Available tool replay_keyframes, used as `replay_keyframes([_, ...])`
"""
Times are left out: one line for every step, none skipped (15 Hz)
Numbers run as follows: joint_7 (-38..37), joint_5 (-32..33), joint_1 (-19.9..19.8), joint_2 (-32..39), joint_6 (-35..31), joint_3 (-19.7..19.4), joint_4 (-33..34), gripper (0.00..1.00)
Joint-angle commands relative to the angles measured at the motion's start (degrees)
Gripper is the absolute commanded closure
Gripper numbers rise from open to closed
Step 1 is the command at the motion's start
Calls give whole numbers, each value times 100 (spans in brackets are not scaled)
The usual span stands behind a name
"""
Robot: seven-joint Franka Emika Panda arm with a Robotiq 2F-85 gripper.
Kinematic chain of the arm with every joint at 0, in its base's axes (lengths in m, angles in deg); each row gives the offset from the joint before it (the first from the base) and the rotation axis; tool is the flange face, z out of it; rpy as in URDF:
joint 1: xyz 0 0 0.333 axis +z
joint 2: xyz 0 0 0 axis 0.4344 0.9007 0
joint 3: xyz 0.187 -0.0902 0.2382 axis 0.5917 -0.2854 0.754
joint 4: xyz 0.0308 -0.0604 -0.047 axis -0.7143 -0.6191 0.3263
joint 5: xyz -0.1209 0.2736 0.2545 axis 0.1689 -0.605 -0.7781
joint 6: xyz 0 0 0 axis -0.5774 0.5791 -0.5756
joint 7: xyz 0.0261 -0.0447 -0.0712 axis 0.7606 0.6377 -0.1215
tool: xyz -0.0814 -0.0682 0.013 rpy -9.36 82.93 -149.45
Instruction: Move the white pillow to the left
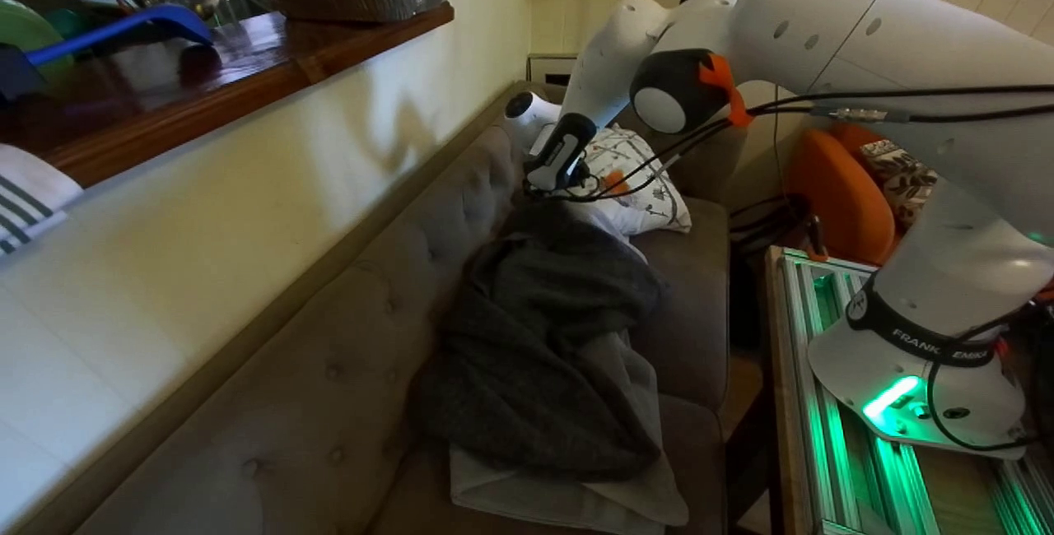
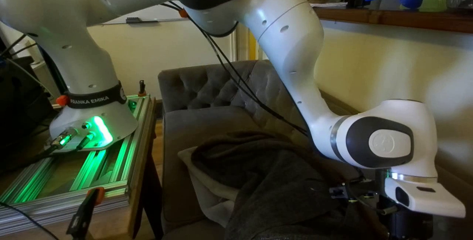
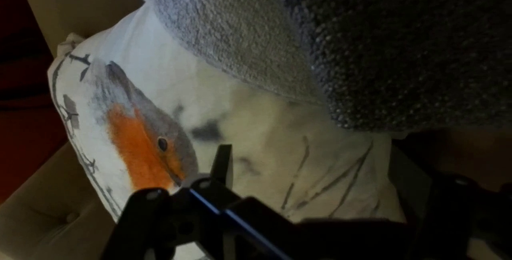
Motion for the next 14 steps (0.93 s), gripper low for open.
replay_keyframes([254,-255,-352,728,55,79,1068,0])
replay_keyframes([290,-280,-418,842,72,99,1231,0])
replay_keyframes([234,-309,-456,971,82,79,1395,0])
replay_keyframes([91,-204,-583,1116,192,148,1663,0])
replay_keyframes([78,-214,-645,1230,246,158,1840,0])
replay_keyframes([0,-214,-692,1354,317,137,2028,0])
replay_keyframes([-243,253,-697,891,139,367,1377,0])
replay_keyframes([-306,291,-736,938,175,402,1453,0])
replay_keyframes([-365,337,-777,930,214,467,1470,0])
replay_keyframes([-444,403,-789,922,216,493,1469,6])
replay_keyframes([-525,475,-799,911,223,517,1460,28])
replay_keyframes([-593,539,-812,897,225,546,1454,30])
replay_keyframes([-645,594,-819,887,247,572,1459,32])
replay_keyframes([-710,654,-823,880,256,592,1456,39])
